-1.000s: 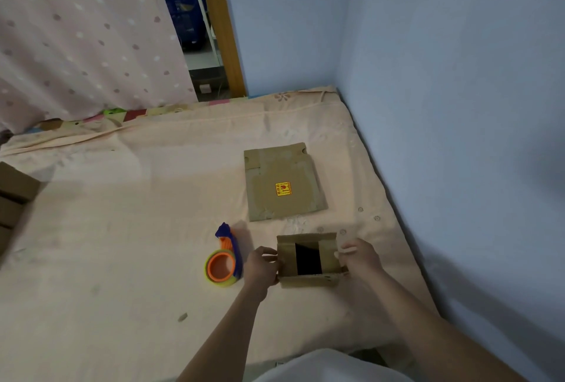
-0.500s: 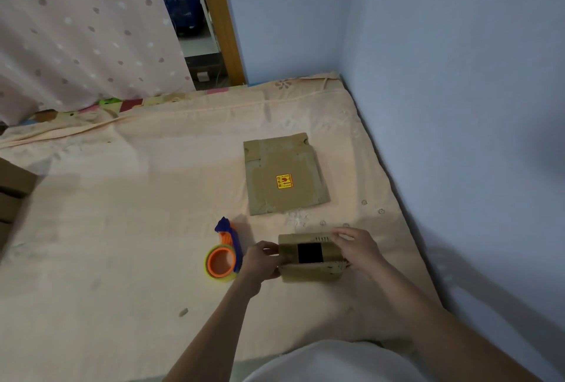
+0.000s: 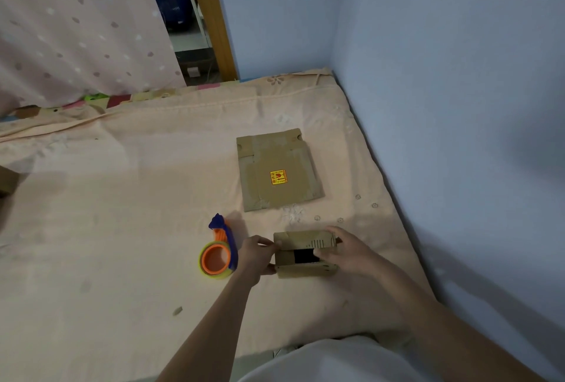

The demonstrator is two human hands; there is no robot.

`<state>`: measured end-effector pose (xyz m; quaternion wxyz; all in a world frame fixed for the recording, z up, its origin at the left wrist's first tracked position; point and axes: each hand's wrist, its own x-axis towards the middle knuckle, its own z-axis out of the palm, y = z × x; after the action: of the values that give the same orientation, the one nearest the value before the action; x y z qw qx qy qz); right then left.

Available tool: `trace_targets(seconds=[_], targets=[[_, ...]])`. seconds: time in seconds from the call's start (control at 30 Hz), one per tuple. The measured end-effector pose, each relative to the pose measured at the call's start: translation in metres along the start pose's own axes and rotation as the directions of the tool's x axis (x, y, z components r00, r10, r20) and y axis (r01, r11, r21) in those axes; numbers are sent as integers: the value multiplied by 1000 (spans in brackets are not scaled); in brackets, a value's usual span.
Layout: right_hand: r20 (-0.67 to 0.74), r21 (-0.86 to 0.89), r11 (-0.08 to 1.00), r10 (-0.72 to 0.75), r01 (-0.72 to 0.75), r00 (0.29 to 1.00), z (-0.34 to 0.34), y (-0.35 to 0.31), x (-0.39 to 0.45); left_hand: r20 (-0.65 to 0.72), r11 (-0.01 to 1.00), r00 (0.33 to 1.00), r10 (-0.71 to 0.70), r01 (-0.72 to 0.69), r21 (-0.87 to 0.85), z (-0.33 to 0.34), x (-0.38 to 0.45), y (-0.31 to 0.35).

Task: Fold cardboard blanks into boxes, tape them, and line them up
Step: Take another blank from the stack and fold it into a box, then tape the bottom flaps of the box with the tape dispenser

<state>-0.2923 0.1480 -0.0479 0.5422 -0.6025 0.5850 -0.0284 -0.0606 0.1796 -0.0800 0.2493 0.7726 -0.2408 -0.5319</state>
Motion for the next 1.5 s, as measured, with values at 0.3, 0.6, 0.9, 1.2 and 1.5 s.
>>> trace_targets(seconds=[0.3, 0.6, 0.9, 1.2, 1.5], targets=[[-302, -78, 997, -20, -4, 953, 26, 16, 14, -9, 999, 1000, 8, -9, -42, 4, -2, -2], [-421, -163, 986, -34, -39, 907, 43, 15, 13, 32, 995, 995, 98, -99, 23, 8, -1, -8], [-127, -603, 774, -335, 196, 934, 77, 8, 18, -11, 995, 995, 98, -97, 33, 10, 1, -9], [-130, -675, 713, -369, 190, 921, 82, 21, 30, -258, 848, 889, 379, -222, 481, -28, 17, -31], [-124, -657, 720, -395, 224, 910, 83, 24, 35, -287, 803, 924, 252, -34, 596, -56, 30, -45]])
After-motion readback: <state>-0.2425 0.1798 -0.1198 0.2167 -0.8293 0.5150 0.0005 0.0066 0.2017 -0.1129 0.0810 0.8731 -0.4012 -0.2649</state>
